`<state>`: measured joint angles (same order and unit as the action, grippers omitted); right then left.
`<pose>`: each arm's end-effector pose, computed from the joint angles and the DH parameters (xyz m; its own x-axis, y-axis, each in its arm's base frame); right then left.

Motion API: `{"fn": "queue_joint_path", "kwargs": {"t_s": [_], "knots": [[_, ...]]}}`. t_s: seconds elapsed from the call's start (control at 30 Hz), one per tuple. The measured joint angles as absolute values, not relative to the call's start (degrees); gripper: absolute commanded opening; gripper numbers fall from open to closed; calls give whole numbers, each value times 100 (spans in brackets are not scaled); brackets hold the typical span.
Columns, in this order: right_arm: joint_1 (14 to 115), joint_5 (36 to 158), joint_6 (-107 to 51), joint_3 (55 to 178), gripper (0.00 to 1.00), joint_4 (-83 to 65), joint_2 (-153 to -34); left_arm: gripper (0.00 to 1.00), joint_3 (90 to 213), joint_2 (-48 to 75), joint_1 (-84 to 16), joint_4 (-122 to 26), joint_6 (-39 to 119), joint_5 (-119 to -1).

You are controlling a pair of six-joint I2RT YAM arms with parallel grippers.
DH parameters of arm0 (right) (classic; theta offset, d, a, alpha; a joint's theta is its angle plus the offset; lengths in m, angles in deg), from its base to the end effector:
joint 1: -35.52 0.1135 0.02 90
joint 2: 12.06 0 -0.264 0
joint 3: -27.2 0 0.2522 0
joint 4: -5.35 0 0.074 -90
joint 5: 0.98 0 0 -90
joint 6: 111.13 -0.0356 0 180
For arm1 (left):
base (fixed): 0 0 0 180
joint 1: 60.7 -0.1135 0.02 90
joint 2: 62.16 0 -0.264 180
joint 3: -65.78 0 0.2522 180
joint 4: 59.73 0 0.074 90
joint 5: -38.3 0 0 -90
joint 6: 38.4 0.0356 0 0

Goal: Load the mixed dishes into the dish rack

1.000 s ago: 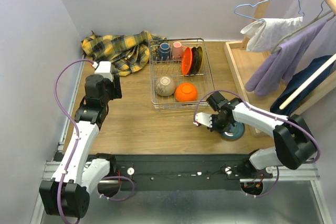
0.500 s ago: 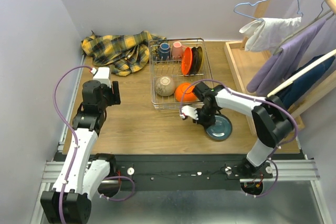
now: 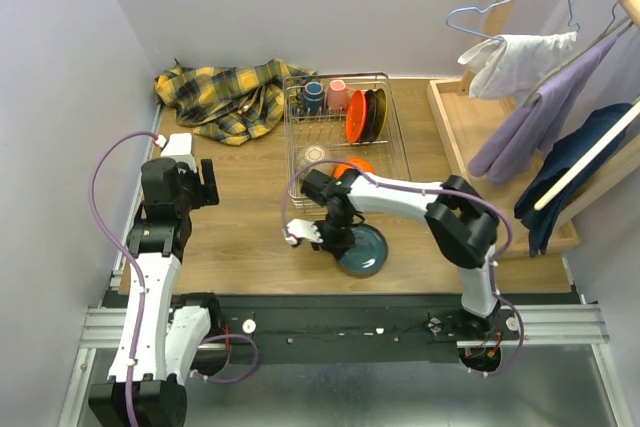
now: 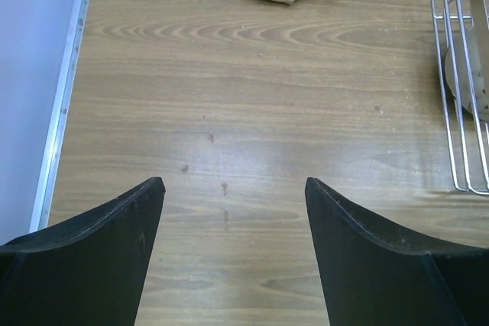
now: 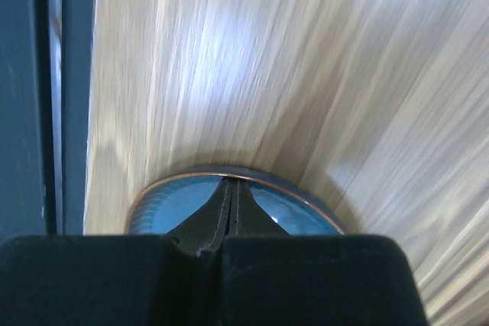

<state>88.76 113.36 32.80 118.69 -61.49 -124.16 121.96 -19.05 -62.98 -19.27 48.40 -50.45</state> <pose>0.2038 0.2973 0.1630 0.2469 -0.9001 -0.3590 -0.9195 -0.3345 0.2065 0.1701 0.0075 0.3005 -0.4557 -0.0740 -0.8871 -0.0847 0.9956 -0.0395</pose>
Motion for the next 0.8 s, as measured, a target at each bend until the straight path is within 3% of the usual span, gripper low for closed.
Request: {"fn": "queue_joint_path", "kwargs": {"t_s": [0.13, 0.23, 0.27, 0.33, 0.37, 0.43, 0.47, 0.5, 0.53, 0.67, 0.7, 0.73, 0.8], "knots": [[9241, 11548, 3048, 12787, 5, -6075, -13034, 83, 12475, -1802, -6401, -1569, 4735, -5322], [9422, 11609, 2858, 13308, 12, -5826, -13366, 81, 12550, -1791, -6401, -1414, 4665, -5582], [9453, 11609, 2797, 13354, 22, -5769, -13377, 80, 12550, -1791, -6401, -1392, 4656, -5707], [9509, 11576, 2631, 13367, 31, -5710, -13307, 76, 12550, -1789, -6401, -1335, 4643, -6081], [9516, 11537, 2519, 13325, 42, -5677, -13211, 75, 12530, -1789, -6403, -1370, 4632, -6354], [9503, 11336, 2119, 13013, 53, -5548, -12665, 74, 12430, -1756, -6401, -1547, 4569, -7130], [9472, 11165, 1730, 12798, 65, -5489, -12190, 73, 12373, -1730, -6399, -1641, 4547, -7357], [9455, 11100, 1569, 12676, 66, -5430, -11902, 71, 12277, -1636, -6309, -1783, 4464, -7683], [9394, 10986, 1249, 12501, 73, -5378, -11423, 70, 12213, -1535, -6233, -1879, 4394, -7892], [9007, 10450, -281, 11902, 80, -4997, -9919, 65, 11721, -939, -5586, -2730, 3777, -8583], [8882, 10354, -705, 11767, 84, -4908, -9675, 62, 11568, -823, -5413, -2861, 3620, -8642], [8710, 10280, -1148, 11513, 99, -4726, -9421, 61, 11385, -720, -5164, -3036, 3432, -8695], [8404, 10186, -1992, 11085, 100, -4608, -9133, 58, 11018, -591, -4853, -3433, 3063, -8760]]}}
